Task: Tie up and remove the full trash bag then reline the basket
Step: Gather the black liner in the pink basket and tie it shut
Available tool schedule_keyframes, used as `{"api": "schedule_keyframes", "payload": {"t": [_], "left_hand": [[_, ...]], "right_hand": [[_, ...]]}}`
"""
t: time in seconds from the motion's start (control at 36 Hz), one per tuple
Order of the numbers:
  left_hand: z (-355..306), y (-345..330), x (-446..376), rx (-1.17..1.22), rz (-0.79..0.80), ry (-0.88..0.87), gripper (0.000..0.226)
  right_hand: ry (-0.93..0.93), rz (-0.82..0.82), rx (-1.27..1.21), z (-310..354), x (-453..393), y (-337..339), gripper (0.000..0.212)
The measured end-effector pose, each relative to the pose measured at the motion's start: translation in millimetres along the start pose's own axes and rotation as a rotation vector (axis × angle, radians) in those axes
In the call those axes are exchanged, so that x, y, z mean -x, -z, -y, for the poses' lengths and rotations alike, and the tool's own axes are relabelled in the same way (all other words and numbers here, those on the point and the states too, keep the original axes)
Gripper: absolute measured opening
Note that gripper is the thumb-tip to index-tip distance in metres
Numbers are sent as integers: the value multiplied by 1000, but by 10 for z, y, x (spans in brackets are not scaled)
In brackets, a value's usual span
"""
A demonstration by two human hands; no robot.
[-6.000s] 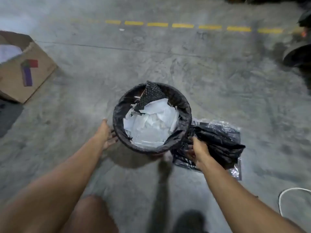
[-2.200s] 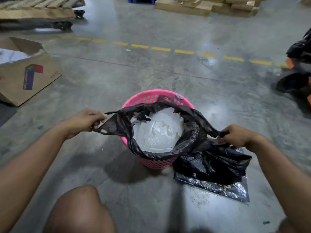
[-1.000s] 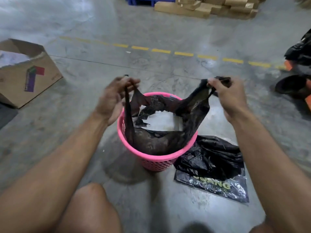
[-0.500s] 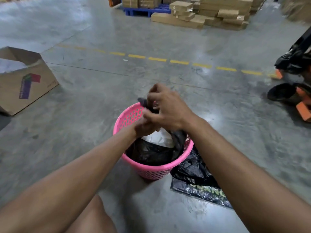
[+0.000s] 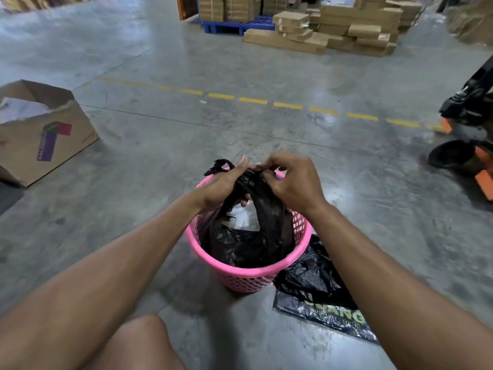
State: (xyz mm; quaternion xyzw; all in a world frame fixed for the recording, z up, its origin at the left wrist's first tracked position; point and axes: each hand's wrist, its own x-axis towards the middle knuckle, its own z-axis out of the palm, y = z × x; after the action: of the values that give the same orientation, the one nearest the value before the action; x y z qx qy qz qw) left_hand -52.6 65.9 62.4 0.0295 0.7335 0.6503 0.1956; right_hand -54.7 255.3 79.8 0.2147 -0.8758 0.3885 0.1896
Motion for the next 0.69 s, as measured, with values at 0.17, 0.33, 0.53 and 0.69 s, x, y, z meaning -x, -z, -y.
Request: {"api": "schedule_keyframes", "payload": {"t": [0.17, 0.33, 0.53, 0.69], "left_hand": [[-62, 48, 38, 29, 117, 88, 63], [-60, 83, 46, 196, 165, 48, 52], [14, 189, -25, 322, 86, 153, 48], [-82, 43, -9, 167, 48, 156, 52]], "right_hand": [[-111, -8, -68, -5, 48, -54, 7], [-273, -48, -112, -41, 93, -60, 8], [-266, -58, -163, 219, 526, -160, 8], [-379, 34, -109, 219, 941, -575, 12]]}}
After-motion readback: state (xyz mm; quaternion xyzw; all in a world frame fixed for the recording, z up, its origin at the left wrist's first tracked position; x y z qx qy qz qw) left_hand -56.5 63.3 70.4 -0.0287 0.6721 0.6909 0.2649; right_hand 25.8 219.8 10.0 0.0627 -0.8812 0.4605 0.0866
